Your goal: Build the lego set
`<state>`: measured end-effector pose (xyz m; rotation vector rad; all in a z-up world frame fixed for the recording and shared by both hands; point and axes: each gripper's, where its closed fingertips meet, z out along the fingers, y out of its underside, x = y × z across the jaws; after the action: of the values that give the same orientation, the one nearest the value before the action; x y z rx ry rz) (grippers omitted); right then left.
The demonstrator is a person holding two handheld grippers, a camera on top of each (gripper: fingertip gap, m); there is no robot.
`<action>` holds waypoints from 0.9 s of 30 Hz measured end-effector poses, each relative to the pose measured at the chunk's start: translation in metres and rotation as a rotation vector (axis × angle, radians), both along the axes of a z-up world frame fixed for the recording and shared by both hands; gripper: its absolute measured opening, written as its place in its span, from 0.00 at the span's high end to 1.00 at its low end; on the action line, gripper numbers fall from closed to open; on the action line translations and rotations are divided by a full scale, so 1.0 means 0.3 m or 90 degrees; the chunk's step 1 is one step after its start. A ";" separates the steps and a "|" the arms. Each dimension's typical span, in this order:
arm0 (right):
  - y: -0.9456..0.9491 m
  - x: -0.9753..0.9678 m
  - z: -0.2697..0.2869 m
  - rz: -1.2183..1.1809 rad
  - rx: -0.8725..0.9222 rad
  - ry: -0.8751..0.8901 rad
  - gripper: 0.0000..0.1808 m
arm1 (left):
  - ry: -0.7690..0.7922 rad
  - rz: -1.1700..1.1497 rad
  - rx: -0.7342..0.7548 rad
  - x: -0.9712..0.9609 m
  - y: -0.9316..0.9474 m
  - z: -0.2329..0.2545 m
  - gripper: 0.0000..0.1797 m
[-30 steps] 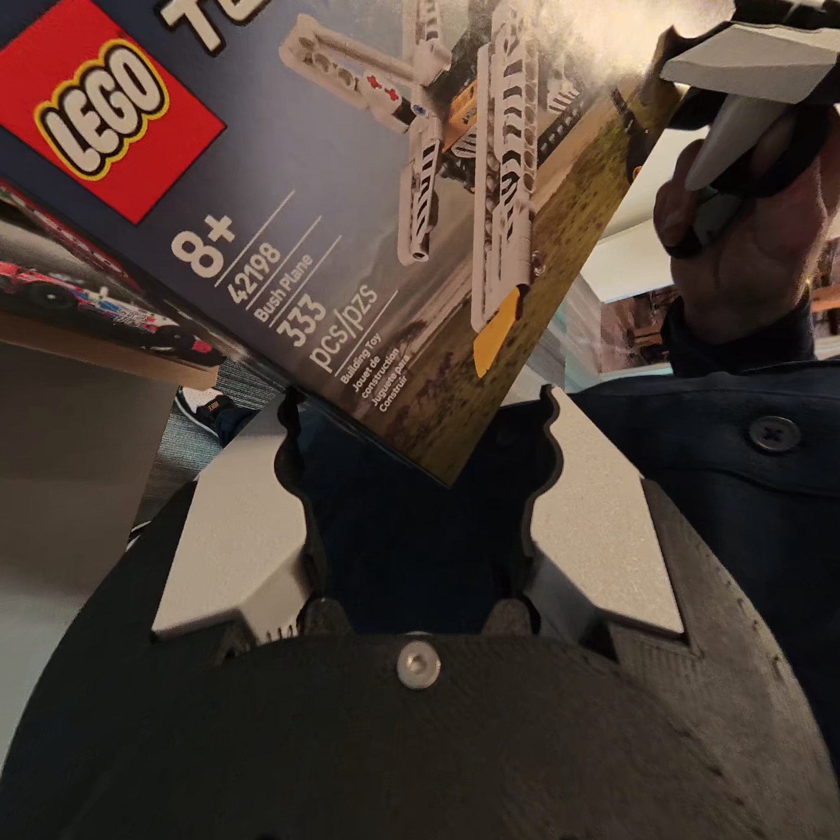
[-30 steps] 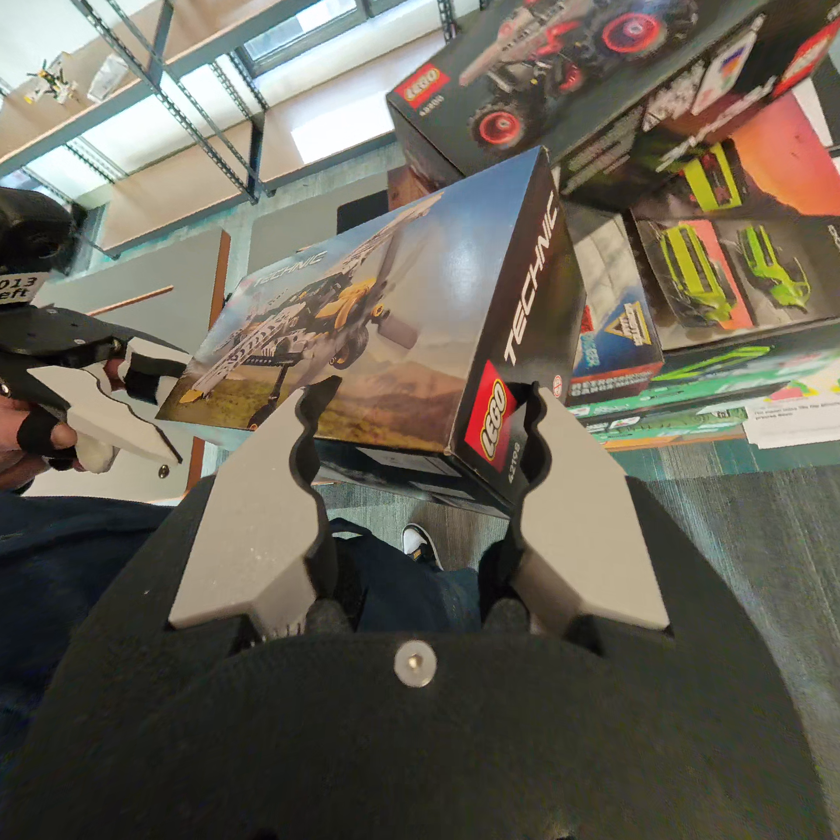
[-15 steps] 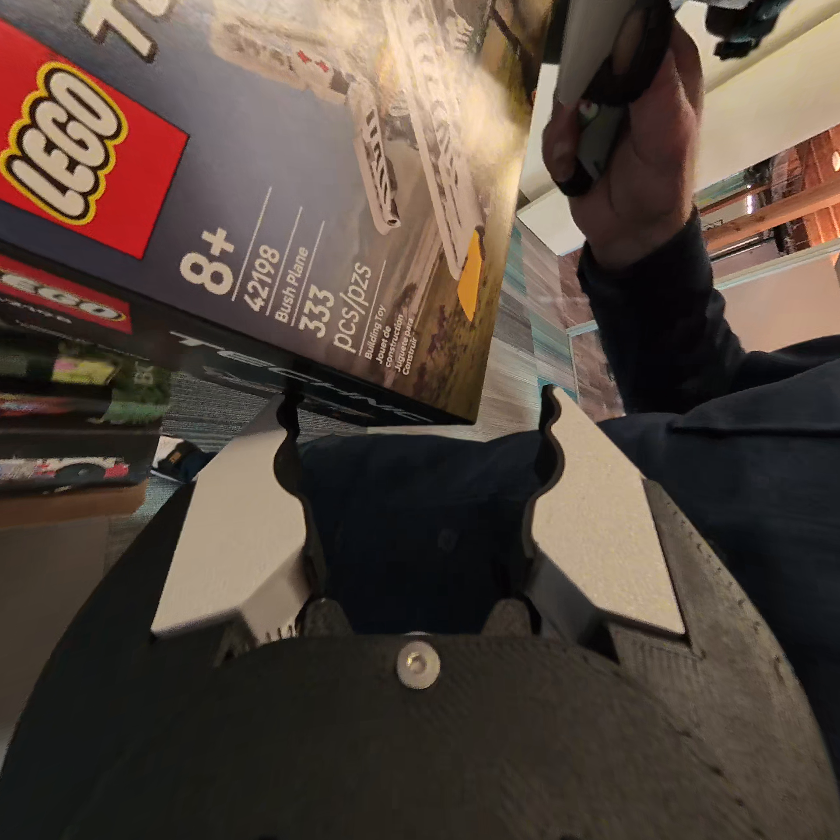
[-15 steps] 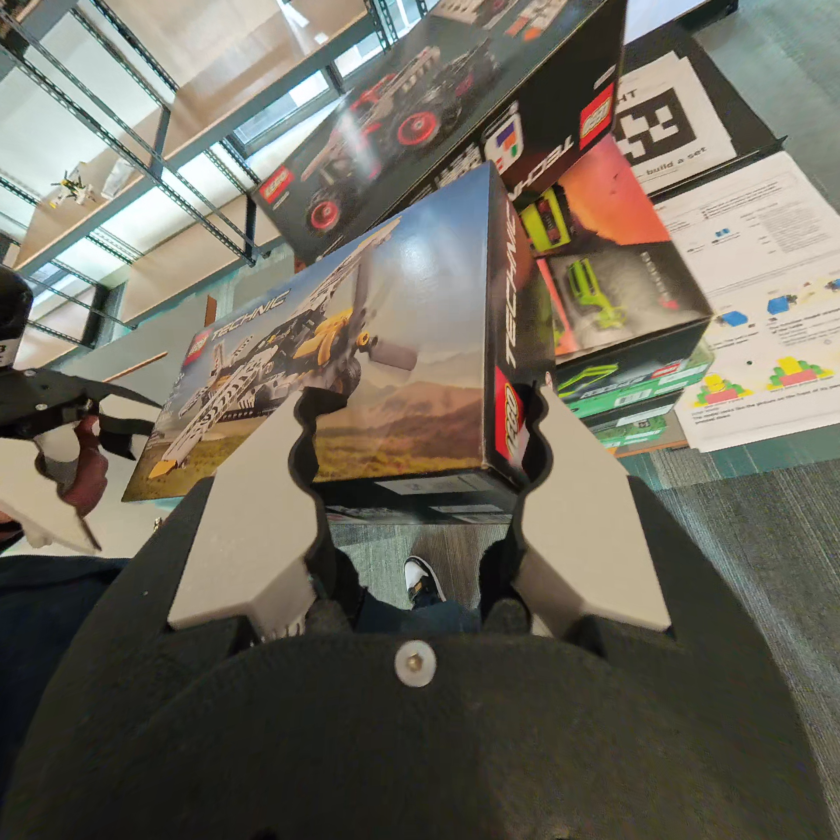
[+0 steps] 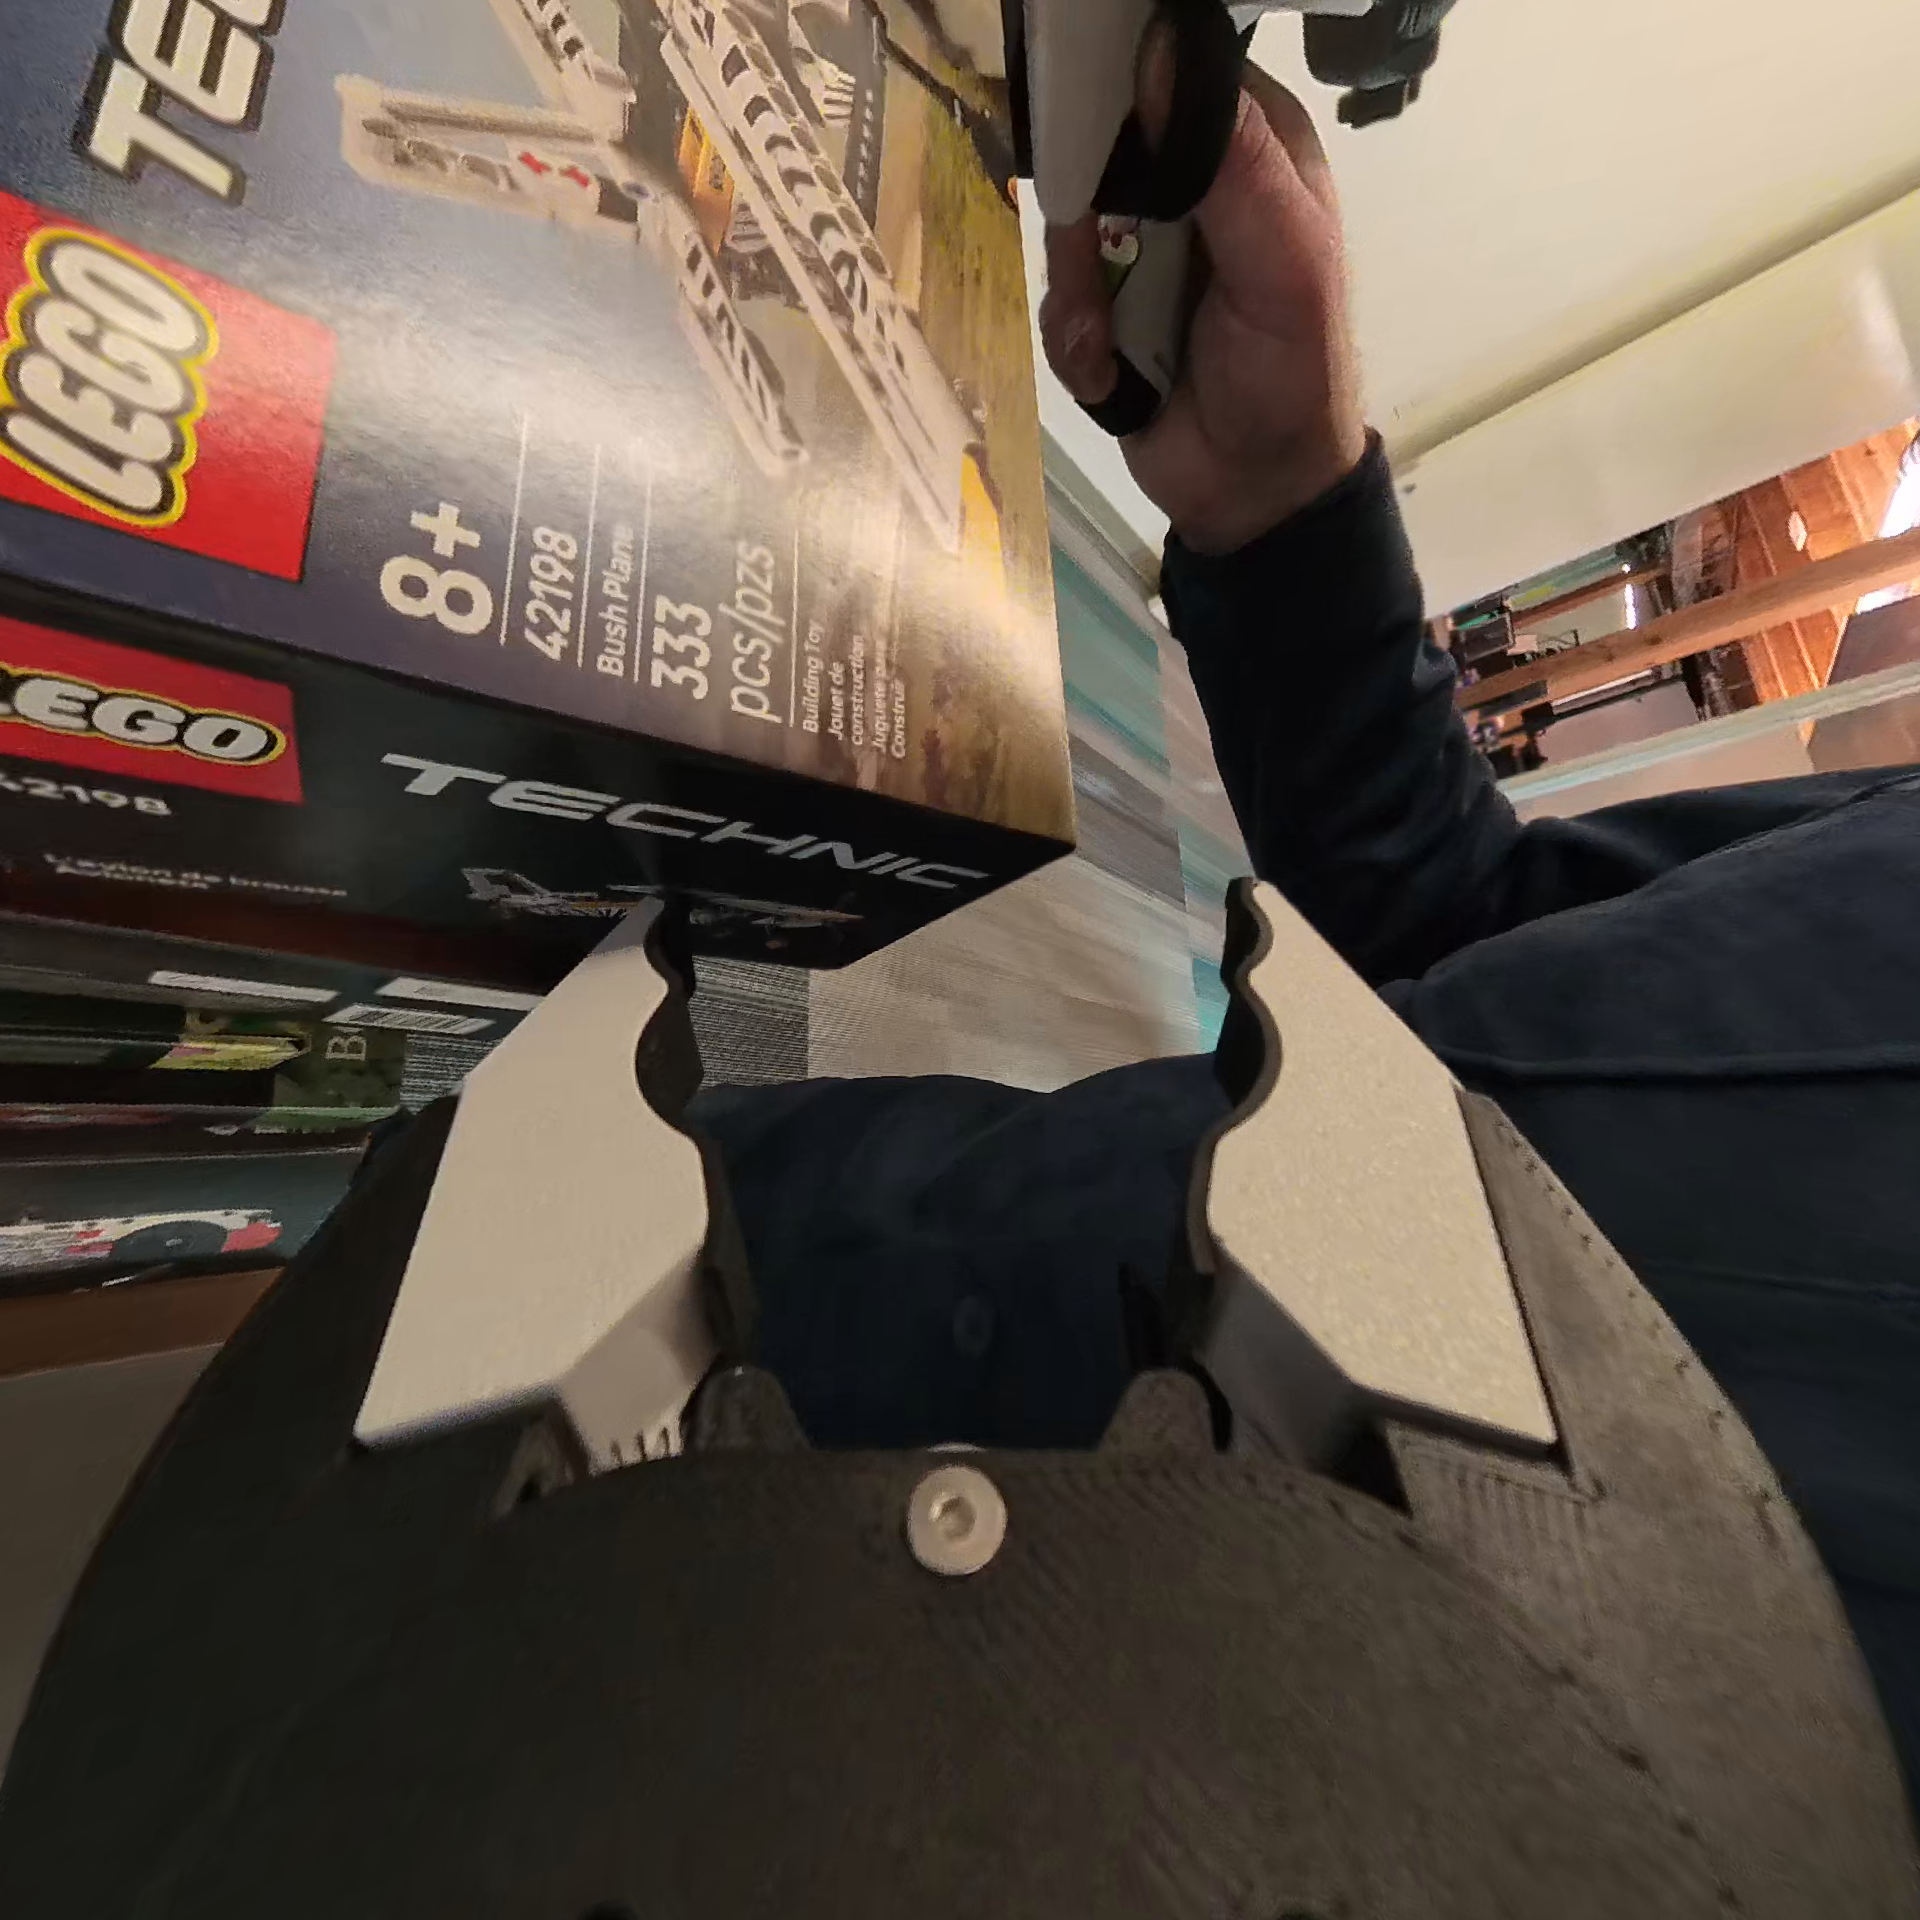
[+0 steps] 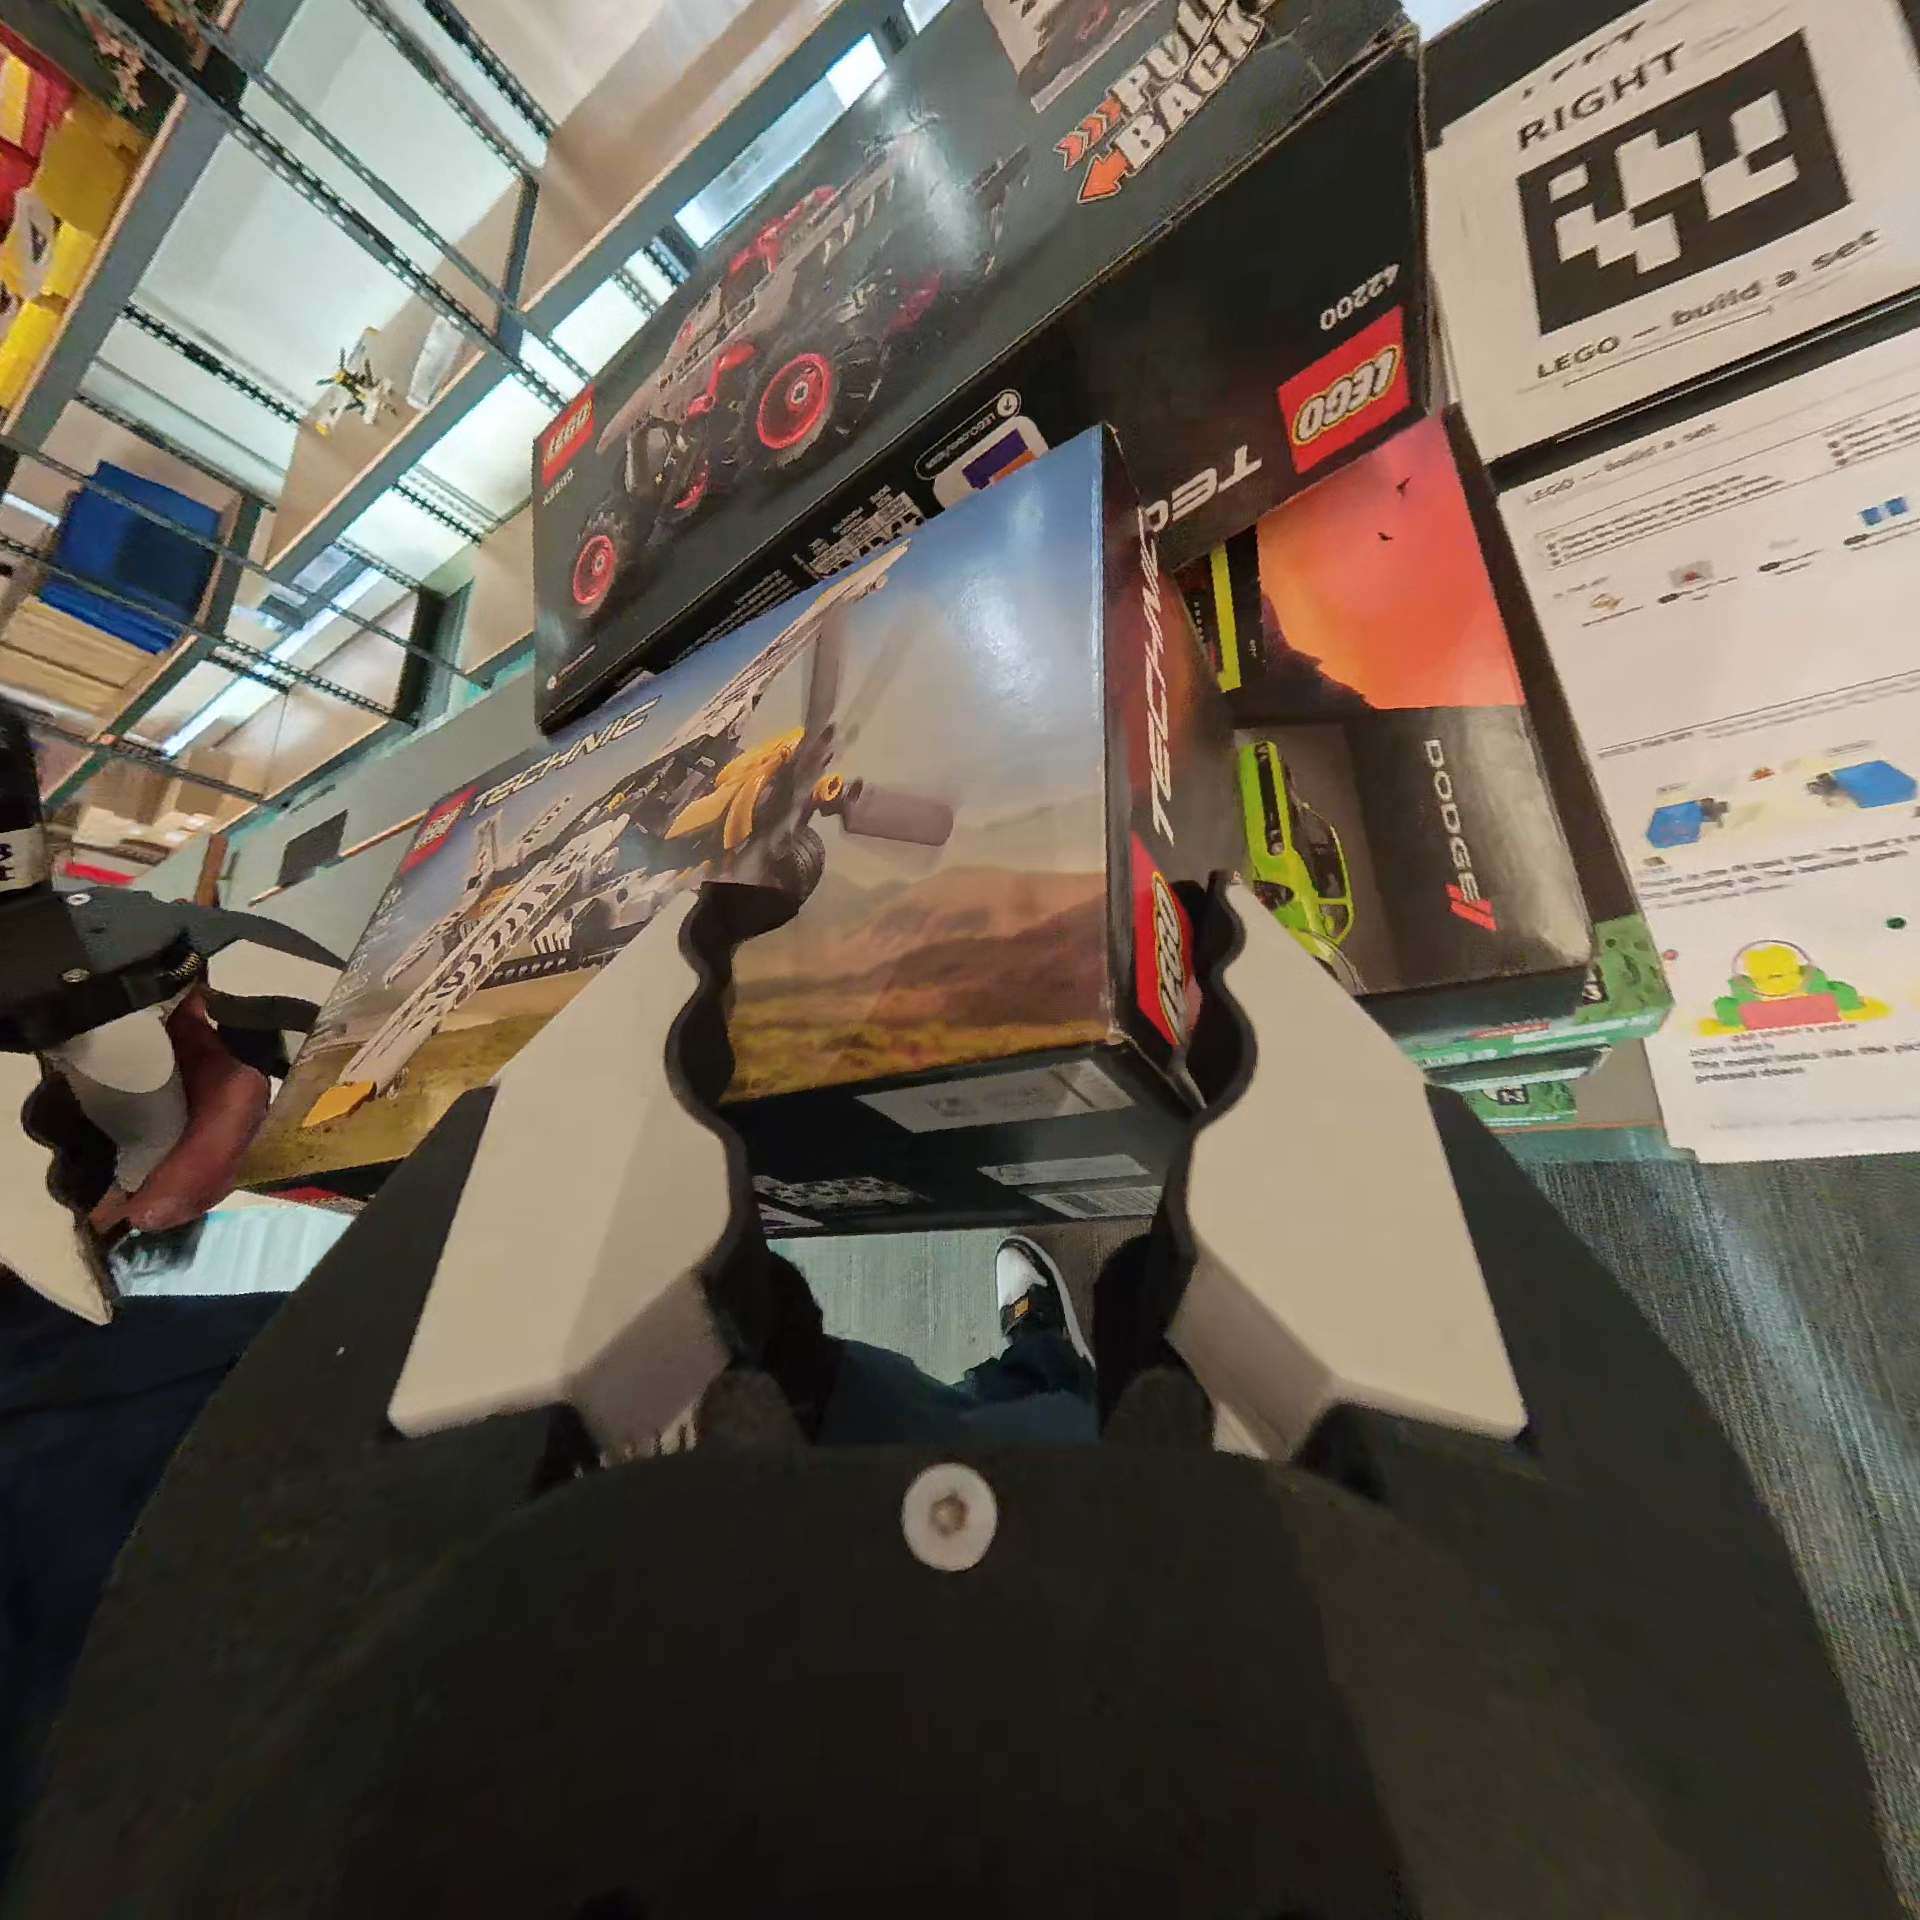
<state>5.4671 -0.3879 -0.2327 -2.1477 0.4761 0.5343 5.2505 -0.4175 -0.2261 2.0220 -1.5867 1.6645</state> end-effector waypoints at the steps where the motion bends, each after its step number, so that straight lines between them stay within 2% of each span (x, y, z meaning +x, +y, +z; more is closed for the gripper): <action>1: 0.015 -0.001 -0.007 0.006 0.002 0.007 0.50 | 0.003 0.008 -0.001 0.001 0.009 0.001 0.44; 4: 0.049 0.006 -0.020 0.012 0.004 0.017 0.51 | 0.006 0.036 -0.003 0.013 0.040 -0.002 0.43; 11: 0.064 0.076 -0.084 -0.003 -0.026 0.019 0.48 | -0.027 0.069 0.003 0.091 0.090 0.026 0.49; 19: 0.063 0.141 -0.074 -0.005 -0.012 0.039 0.49 | -0.069 0.090 -0.060 0.141 0.100 0.039 0.51; 21: 0.057 0.152 -0.046 -0.017 0.014 0.041 0.52 | -0.112 0.094 -0.090 0.124 0.112 0.076 0.56; 27: 0.049 0.102 0.191 -0.038 0.147 -0.097 0.52 | -0.126 0.157 -0.067 -0.009 0.232 0.073 0.55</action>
<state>5.4976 -0.3733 -0.1754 -1.9300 0.3743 0.3696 5.2477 -0.3480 -0.2041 2.1294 -1.3088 2.0444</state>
